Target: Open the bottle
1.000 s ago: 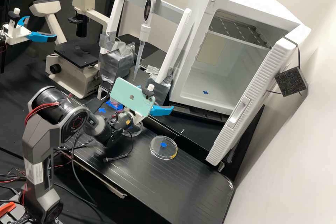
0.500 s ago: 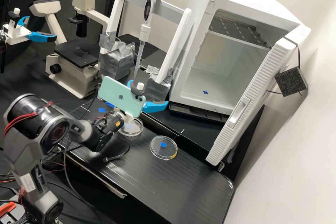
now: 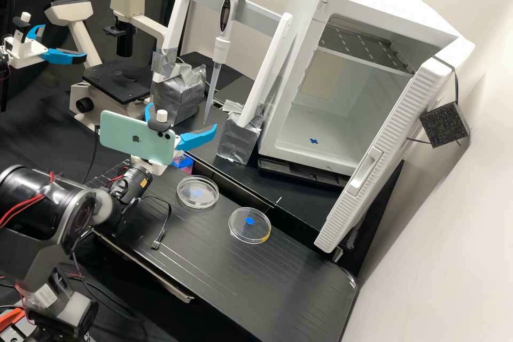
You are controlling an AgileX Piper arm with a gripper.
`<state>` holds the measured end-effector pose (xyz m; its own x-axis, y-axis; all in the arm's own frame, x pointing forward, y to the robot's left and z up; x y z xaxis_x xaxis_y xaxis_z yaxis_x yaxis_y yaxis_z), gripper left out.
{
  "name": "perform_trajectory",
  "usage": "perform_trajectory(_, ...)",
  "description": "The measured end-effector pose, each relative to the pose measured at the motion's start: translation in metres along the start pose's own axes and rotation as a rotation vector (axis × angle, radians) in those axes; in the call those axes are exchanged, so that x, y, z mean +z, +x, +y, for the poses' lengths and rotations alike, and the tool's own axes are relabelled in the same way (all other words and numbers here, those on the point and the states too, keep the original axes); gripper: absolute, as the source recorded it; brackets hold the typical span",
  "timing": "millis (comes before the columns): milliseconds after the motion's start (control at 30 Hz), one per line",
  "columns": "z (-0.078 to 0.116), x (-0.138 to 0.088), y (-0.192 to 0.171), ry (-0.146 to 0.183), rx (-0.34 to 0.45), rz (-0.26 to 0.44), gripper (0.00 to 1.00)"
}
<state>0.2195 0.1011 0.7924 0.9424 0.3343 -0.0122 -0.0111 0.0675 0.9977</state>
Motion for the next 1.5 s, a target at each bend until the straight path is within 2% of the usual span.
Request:
perform_trajectory(167, -0.016, 0.007, 0.003, 0.016, -0.04, -0.046, 1.0)
perform_trajectory(300, -0.03, 0.013, 0.004, 0.014, -0.094, -0.073, 1.0)
perform_trajectory(600, -0.041, 0.023, 0.006, 0.005, -0.134, -0.118, 1.0)
perform_trajectory(633, -0.041, 0.024, 0.006, 0.005, -0.132, -0.122, 0.0)
perform_trajectory(933, -0.035, 0.028, 0.011, 0.002, -0.104, -0.135, 0.0)
perform_trajectory(1500, -0.035, 0.028, 0.011, 0.001, -0.104, -0.133, 0.0)
